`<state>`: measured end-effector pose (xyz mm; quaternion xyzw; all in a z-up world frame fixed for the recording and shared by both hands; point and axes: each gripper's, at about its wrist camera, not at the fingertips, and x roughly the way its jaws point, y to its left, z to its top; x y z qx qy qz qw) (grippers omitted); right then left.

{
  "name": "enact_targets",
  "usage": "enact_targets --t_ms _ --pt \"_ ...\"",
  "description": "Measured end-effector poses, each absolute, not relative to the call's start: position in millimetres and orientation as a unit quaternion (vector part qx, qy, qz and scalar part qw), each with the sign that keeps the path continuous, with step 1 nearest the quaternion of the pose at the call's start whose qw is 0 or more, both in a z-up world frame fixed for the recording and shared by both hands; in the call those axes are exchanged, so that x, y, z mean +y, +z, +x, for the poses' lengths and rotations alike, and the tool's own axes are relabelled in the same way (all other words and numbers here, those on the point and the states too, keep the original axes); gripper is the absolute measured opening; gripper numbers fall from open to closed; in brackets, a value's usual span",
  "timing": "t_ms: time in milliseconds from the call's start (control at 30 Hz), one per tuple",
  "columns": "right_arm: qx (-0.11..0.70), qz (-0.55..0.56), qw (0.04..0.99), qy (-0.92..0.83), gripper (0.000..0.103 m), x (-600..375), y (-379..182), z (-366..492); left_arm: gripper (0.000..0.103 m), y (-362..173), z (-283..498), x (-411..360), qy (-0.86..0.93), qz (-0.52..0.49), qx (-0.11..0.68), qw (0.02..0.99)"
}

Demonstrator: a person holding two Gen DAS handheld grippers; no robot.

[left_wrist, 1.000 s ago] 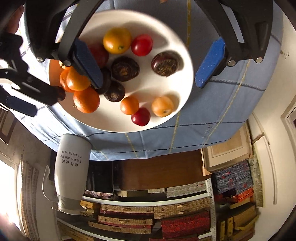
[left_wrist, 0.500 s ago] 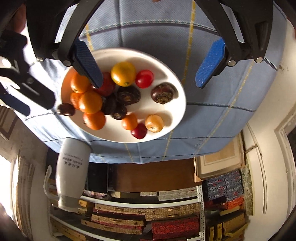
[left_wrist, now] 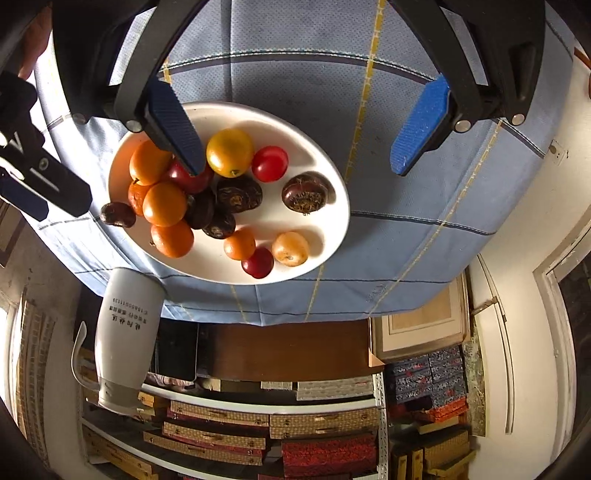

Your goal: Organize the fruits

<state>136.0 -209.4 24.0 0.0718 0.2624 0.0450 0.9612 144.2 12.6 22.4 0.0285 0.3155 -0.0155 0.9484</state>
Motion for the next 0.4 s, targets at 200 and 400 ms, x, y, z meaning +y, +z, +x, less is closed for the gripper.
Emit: enact_targets --t_ms 200,400 --pt "0.262 0.068 0.962 0.044 0.099 -209.0 23.7 135.1 0.098 23.8 145.5 9.7 -0.020 0.039 0.316 0.948" --pt "0.262 0.065 0.962 0.044 0.099 -207.7 22.4 134.5 0.098 23.5 147.6 11.9 -0.014 0.037 0.319 0.947"
